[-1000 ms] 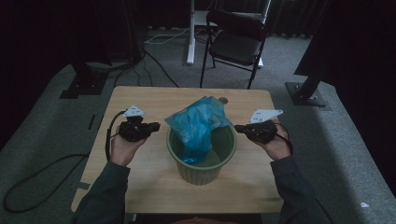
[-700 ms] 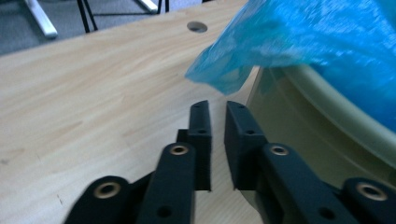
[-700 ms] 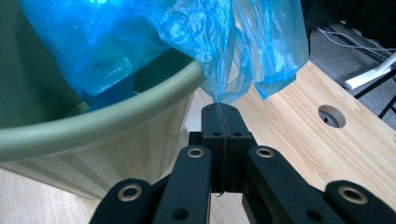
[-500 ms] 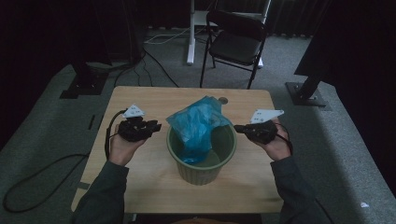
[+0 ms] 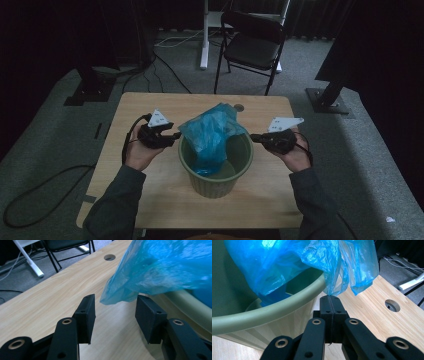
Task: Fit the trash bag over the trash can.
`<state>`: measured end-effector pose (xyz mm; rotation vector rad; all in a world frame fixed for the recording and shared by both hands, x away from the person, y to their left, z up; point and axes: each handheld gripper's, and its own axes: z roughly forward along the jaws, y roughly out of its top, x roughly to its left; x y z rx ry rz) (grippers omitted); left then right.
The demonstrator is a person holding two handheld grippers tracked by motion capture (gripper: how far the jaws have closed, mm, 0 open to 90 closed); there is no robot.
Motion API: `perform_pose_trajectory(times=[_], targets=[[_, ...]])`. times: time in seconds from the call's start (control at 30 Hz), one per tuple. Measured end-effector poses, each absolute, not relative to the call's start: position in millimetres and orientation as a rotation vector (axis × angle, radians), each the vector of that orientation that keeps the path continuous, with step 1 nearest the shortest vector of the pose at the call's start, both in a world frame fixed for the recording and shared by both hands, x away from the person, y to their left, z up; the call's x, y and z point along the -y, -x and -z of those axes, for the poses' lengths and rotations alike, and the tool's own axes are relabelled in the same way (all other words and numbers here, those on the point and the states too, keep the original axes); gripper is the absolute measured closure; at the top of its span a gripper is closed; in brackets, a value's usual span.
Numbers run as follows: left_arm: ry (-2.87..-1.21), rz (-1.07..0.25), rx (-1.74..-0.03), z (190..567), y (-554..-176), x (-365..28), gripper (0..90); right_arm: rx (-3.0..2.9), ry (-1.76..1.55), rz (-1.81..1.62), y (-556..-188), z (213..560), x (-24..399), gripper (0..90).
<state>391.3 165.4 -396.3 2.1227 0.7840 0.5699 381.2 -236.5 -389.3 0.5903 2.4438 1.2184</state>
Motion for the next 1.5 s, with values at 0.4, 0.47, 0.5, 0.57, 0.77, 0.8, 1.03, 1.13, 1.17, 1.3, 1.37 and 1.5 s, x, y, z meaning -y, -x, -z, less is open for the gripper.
perform_pose_trajectory(times=[0.4, 0.47, 0.5, 0.57, 0.77, 0.8, 1.03, 1.13, 1.17, 1.3, 1.37, 1.5], targets=[[-2.16, -0.583, -0.731, 396, -395, -157, 81.3, -2.423, -0.602, -1.226, -383, 389, 237, 83.0], [-2.16, -0.588, -0.729, 396, -395, -157, 81.8, -2.416, -0.607, -1.235, -384, 389, 237, 78.4], [-2.158, -0.587, -0.728, 395, -395, -157, 81.9, -2.412, -0.61, -1.231, -384, 389, 237, 75.5], [-2.157, -0.589, -0.726, 395, -395, -156, 82.0, -2.404, -0.61, -1.207, -385, 389, 235, 74.3], [-2.158, -0.584, -0.713, 395, -395, -153, 85.2, -2.393, -0.613, -1.187, -390, 390, 229, 77.7], [-2.158, -0.584, -0.709, 395, -394, -152, 85.8, -2.4, -0.611, -1.196, -390, 390, 229, 80.9], [-2.148, -0.568, -0.693, 395, -389, -152, 89.1, -2.422, -0.595, -1.213, -388, 390, 229, 89.8], [-2.145, -0.555, -0.692, 396, -387, -153, 89.3, -2.43, -0.589, -1.227, -385, 389, 232, 89.9], [-2.144, -0.553, -0.692, 396, -386, -154, 89.4, -2.433, -0.591, -1.227, -385, 389, 232, 89.9], [-2.137, -0.534, -0.687, 396, -382, -156, 89.3, -2.441, -0.584, -1.226, -382, 390, 234, 89.9], [-2.14, -0.535, -0.684, 396, -379, -157, 89.4, -2.446, -0.584, -1.225, -380, 390, 236, 89.9], [-2.139, -0.529, -0.678, 394, -374, -159, 89.3, -2.459, -0.584, -1.224, -377, 391, 238, 89.9]])
